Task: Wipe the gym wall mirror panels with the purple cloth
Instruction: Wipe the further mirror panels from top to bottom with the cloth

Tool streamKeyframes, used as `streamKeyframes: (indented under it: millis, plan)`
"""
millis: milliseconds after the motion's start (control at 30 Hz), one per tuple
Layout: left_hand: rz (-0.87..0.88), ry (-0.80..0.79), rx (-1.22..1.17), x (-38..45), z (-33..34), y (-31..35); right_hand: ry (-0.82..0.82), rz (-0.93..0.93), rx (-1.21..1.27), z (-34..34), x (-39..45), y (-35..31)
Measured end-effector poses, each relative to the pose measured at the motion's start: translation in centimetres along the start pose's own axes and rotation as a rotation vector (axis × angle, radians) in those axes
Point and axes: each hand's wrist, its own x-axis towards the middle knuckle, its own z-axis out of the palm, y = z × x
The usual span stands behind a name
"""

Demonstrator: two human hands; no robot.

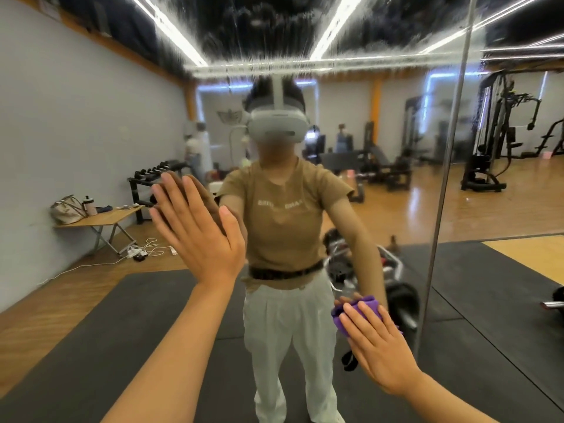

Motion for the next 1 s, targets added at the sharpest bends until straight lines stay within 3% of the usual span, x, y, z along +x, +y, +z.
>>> streamKeyframes:
  millis: [133, 267, 400, 500, 633, 800, 1000]
  plan:
    - [-0.002, 0.003, 0.000, -0.1, 0.1, 0.0, 0.031, 0.051, 0.111, -1.4, 2.7, 1.0]
    - [-0.006, 0.000, -0.003, -0.1, 0.0, 0.0, 0.217, 0.298, 0.234, -5.0, 12.4, 3.5]
    - [-0.005, -0.008, -0.009, 0.0, -0.1, 0.0, 0.322, 0.394, 0.214, -8.1, 20.6, 7.3]
    - [0.003, -0.011, -0.009, 0.0, -0.2, -0.1, 0.358, 0.424, 0.205, -8.0, 21.4, 7.3]
    - [0.014, -0.009, -0.005, -0.1, -0.2, 0.0, 0.356, 0.222, 0.177, -4.8, 15.7, 3.9]
    - [0.010, 0.000, 0.010, -0.1, -0.1, -0.1, 0.065, -0.230, -0.008, 0.0, 4.9, -0.2]
    - [0.010, -0.018, -0.006, -0.1, -0.4, 0.1, -0.102, -0.508, -0.110, -0.2, 3.5, 1.6]
